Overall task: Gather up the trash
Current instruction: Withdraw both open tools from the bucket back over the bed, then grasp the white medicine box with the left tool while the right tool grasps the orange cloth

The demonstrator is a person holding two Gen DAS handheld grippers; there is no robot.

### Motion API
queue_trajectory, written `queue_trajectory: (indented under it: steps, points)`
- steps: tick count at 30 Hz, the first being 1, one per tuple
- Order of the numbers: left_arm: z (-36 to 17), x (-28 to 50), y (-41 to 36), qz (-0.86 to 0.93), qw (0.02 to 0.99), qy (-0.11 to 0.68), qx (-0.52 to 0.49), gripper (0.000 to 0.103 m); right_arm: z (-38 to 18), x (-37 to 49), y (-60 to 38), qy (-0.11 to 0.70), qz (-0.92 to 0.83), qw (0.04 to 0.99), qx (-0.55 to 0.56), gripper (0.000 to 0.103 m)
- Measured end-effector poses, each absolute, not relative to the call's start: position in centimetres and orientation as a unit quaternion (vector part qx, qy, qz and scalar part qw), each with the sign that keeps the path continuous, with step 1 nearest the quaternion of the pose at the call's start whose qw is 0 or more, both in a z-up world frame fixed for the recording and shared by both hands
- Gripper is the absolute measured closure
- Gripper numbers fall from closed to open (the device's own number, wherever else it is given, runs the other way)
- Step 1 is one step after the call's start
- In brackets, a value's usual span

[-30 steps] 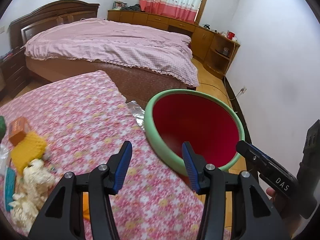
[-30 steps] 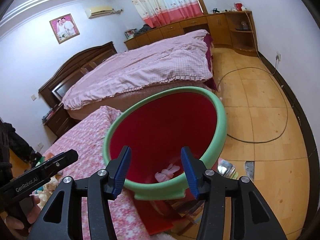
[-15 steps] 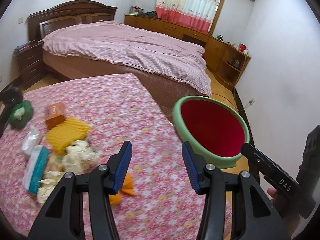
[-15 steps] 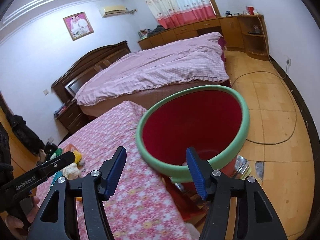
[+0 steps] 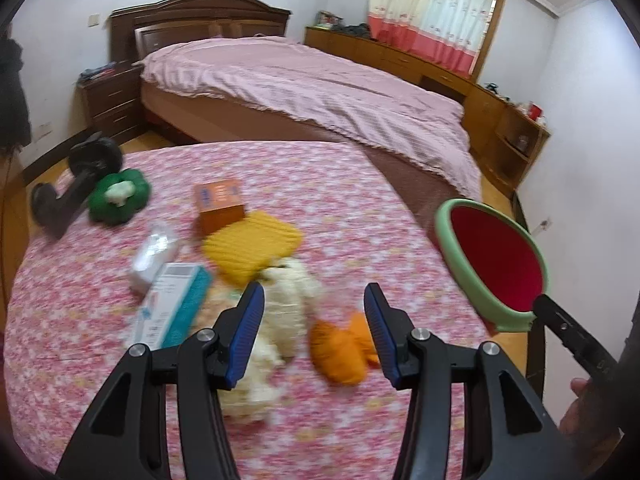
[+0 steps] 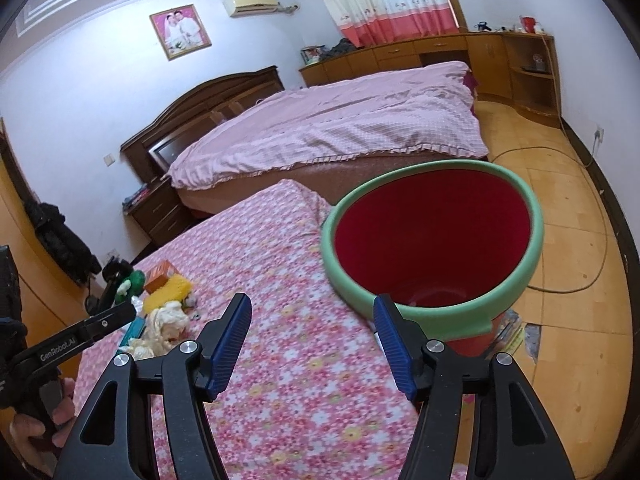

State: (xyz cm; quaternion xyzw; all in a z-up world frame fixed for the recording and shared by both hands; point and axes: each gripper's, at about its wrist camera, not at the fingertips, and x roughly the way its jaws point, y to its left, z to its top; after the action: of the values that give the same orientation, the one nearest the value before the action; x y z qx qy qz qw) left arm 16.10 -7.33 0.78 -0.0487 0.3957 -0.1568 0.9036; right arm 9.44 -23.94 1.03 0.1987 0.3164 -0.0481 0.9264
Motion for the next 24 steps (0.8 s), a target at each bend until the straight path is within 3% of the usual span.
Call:
queue_trajectory:
  steps: [12,16,24]
  points:
    - [-1.8,18.1,-1.1,-0.072,0.903,0.421,-0.047,0.051,-0.4,10.6,-21.6,0.343,-0.036,0.919,0.192,0.037]
    - [-3.0,18.7,0.4,-0.057,0.897,0.433,-0.064,0.043,-1.1,11.0,-20.9,0.355,-0.031,0.914,0.192,0.037]
    - [-5.2,20.2,1.3,-0.065,0.877,0.468,-0.090,0.043,-2.1,11.6,-20.0,0.373,-0.027,0.908,0.187,0.037]
